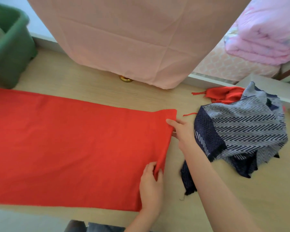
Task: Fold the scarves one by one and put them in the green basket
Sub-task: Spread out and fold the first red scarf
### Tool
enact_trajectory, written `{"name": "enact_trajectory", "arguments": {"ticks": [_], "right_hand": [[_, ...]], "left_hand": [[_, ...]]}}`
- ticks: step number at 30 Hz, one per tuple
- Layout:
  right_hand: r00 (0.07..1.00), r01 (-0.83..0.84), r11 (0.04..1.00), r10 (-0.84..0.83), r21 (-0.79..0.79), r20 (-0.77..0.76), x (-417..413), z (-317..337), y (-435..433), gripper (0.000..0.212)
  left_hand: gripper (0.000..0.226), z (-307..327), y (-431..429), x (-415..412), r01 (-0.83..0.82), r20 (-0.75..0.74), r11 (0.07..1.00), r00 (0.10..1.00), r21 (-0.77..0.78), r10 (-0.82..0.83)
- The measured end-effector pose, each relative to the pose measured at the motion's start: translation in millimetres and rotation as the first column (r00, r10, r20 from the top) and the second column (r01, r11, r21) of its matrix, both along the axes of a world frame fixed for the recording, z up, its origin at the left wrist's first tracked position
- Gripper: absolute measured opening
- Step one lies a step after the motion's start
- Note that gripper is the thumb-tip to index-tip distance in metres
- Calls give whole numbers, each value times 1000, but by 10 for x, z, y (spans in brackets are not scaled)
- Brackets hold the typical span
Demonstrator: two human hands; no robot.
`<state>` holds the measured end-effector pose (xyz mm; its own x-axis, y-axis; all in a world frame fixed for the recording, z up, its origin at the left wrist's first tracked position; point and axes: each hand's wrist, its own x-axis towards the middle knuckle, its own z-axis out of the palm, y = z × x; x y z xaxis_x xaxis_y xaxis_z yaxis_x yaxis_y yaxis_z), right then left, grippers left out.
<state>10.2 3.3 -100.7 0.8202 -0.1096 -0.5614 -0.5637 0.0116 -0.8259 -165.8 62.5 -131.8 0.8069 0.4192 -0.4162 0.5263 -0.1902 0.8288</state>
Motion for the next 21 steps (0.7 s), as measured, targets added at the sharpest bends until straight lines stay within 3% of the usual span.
{"name": "enact_trajectory", "arguments": {"ticks": [6, 14, 21], "right_hand": [[987, 29, 999, -26, -15, 158, -25, 145, 765, 7], [930, -206, 974, 225, -96, 291, -280, 306, 2399, 15], [872, -302, 941, 337, -153, 354, -753, 258, 3924, 16]], "left_hand": [[15, 286, 901, -262, -86, 103, 991, 990, -98, 96], [22, 620, 2260, -634, -318, 165, 946, 932, -58, 323], [29, 669, 3533, -1089, -492, 140, 868, 857, -62, 496]]}}
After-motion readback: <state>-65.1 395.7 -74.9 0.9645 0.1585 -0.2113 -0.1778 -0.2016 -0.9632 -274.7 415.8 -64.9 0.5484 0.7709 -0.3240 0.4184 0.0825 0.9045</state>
